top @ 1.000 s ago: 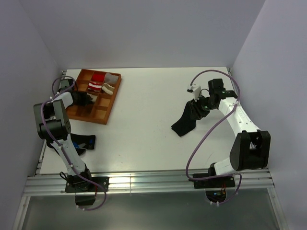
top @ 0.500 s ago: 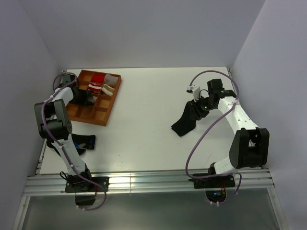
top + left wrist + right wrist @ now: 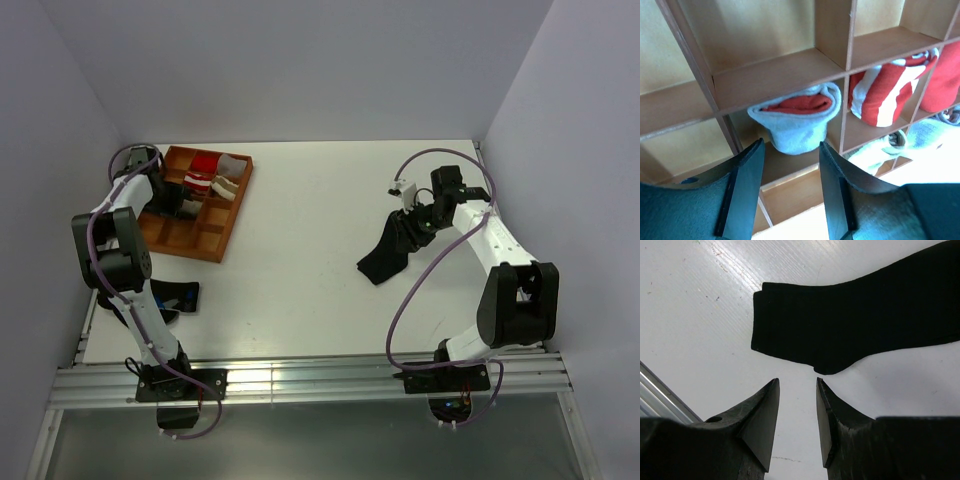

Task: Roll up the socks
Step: Place the sock in the storage box.

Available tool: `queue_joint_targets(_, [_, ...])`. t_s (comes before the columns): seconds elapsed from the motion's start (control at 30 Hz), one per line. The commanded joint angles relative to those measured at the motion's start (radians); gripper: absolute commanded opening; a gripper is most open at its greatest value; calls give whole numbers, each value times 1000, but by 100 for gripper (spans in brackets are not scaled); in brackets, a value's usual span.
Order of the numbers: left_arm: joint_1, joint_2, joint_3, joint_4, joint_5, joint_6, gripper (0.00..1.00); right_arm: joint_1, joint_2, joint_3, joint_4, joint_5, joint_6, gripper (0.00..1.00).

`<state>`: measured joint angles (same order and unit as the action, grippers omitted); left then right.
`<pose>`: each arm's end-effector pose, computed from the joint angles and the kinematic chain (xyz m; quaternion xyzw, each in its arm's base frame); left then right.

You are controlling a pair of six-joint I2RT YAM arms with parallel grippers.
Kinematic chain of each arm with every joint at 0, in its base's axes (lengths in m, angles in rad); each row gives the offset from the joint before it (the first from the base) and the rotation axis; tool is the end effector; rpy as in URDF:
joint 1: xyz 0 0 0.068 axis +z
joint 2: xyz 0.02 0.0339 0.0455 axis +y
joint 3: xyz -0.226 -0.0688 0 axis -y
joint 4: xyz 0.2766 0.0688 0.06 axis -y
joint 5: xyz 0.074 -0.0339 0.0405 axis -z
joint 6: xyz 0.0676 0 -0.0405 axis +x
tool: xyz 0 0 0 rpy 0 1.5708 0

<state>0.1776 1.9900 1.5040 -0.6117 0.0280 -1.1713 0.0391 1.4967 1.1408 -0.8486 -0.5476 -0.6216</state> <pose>0.4424 0.0775 0.1178 -0.6045 0.7613 -0.1237 0.1995 0.3290 0.0481 0.1758 -0.3537 0.8795 0.2043 0.2443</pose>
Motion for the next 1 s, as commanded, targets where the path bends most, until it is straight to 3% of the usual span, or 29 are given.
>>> queue_joint_targets(0.0, [-10,-62,54,-40,-23,15,53,-8,8,39,-3,-17,3,43])
queue_joint_targets(0.27, [-20,-109,67,-54,-23,30,52,-8,4,40,-1,-14,11,43])
queue_joint_targets(0.6, [-43,-282,12,-17,-80,101,47,-8,-29,16,19,5,26,43])
queue_joint_targets(0.73, [-70,-371,-66,58,-53,157,45,-8,-52,-7,34,27,37,43])
queue_joint_targets(0.97, [-237,-647,-379,346,24,222,44,1,-90,-93,57,78,25,45])
